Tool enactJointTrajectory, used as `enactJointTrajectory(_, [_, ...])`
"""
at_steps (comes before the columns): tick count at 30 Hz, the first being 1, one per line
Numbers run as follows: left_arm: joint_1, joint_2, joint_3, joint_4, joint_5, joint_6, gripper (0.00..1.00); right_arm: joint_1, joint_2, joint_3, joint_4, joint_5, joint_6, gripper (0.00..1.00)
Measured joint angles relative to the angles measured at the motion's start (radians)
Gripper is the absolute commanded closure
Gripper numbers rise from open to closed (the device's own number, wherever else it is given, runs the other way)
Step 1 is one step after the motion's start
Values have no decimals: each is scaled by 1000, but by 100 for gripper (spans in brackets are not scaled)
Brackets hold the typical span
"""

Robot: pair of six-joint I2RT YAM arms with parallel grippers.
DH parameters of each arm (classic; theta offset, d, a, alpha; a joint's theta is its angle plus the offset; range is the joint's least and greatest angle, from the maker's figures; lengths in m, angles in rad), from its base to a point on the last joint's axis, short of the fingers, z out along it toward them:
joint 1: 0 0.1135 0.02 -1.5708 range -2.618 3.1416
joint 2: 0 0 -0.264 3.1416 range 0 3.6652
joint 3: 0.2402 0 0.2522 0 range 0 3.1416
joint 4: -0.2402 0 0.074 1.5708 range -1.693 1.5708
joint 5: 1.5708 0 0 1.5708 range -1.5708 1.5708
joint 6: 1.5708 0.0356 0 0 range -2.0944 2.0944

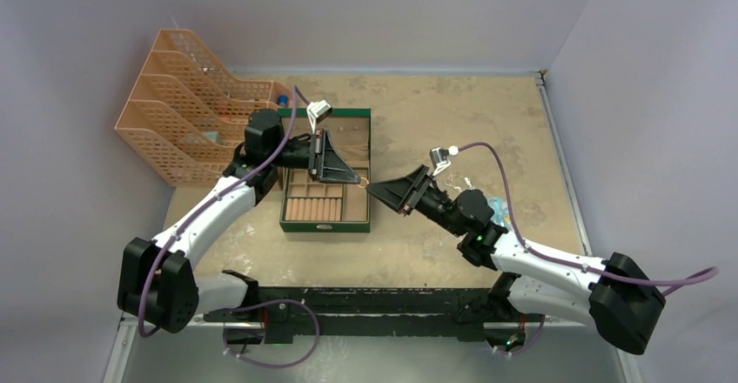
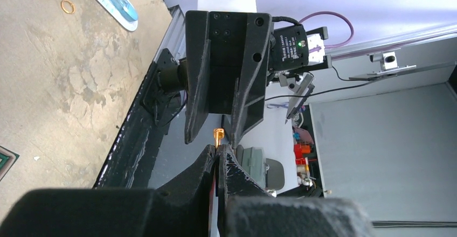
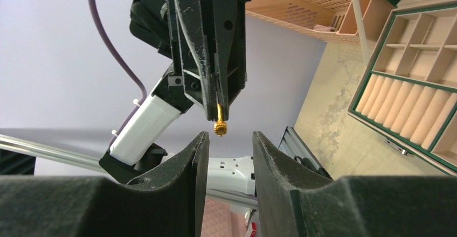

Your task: Organize the mixed jewelry

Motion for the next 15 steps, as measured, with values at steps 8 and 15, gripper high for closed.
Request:
enactJointTrajectory(8, [0,0,-10,5,0,-13,100,0,0,0,44,0,3,61])
enactJointTrajectory(15, [0,0,-18,14,0,-20,100,0,11,0,54,2,4,66])
